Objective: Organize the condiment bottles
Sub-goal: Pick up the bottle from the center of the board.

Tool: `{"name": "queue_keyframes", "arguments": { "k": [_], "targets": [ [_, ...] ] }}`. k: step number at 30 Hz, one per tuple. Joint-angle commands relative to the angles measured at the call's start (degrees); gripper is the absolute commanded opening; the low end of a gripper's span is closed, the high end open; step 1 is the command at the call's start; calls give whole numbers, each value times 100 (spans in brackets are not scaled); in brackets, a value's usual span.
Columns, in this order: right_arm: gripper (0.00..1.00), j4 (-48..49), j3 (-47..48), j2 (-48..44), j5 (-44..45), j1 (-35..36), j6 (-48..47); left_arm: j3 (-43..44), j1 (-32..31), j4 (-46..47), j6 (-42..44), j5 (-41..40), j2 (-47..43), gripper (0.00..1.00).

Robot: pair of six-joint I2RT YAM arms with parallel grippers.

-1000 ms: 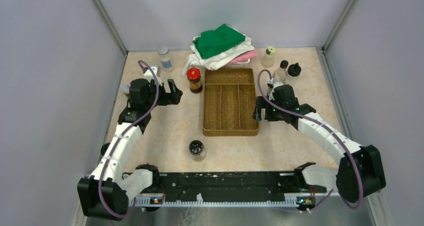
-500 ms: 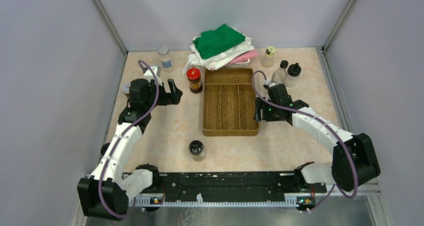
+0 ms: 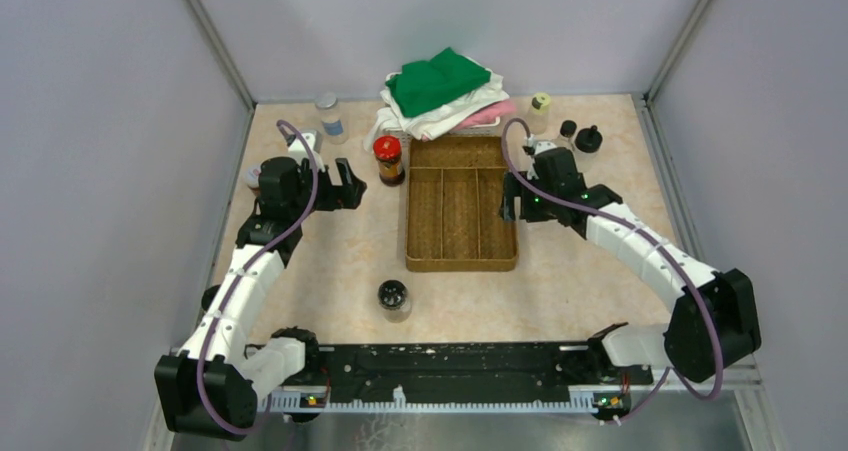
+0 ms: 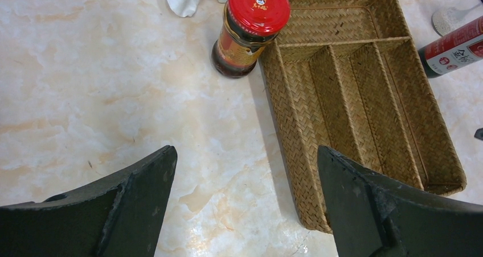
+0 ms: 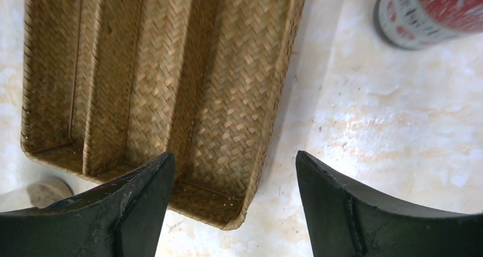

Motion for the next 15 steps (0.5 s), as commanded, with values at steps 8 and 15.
{"name": "queue_keyframes", "arguments": {
  "k": [8, 15],
  "targets": [
    [81, -648, 1161, -798, 1009, 64, -416, 509, 28, 22, -38, 422, -60, 99],
    [82, -996, 1723, -1144, 1698, -84, -564, 1584, 28, -339, -181, 880, -105, 99]
  ]
}}
